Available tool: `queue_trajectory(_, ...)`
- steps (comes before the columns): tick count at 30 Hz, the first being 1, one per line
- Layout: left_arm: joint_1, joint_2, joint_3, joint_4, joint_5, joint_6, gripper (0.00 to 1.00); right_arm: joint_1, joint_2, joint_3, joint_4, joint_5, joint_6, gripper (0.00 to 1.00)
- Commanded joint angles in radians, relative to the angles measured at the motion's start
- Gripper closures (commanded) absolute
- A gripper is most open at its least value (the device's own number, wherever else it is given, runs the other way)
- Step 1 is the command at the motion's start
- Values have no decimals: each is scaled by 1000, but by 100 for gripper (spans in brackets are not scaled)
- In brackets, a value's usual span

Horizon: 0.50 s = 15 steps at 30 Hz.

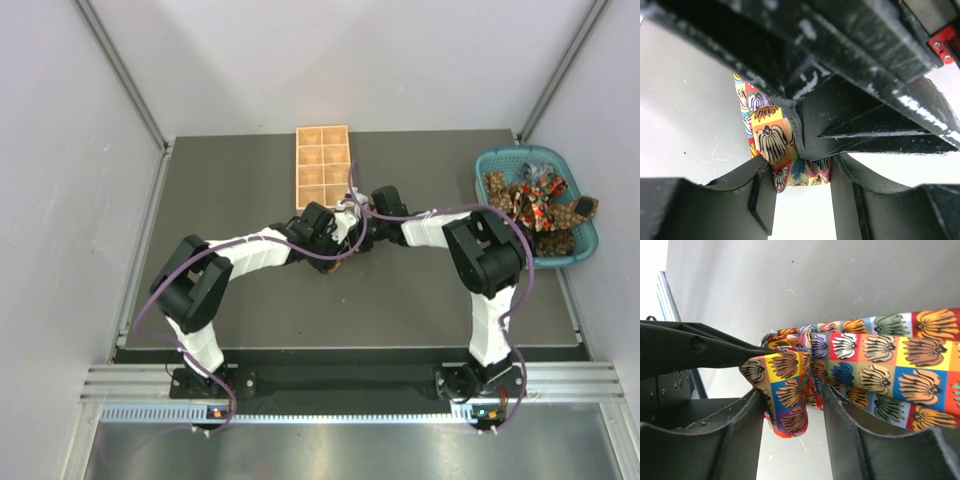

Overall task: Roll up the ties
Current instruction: Roll the tie

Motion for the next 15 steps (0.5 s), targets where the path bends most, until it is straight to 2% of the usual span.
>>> queue_trajectory(1,10,33,17,-18,-54,-4,59,-38,-25,-51,4,78,-12,52)
queue_trajectory(2,10,37,17,-18,-54,-4,59,-43,-30,-59,24,78,-1,49)
queue_trajectory(9,9,30,8,-32,-69,2,61,-93,-82,-135,151,22,74,50)
queue_trajectory(15,10,25,-4,-37,-87,7,61,-115,-111,-164,187,24,94,50)
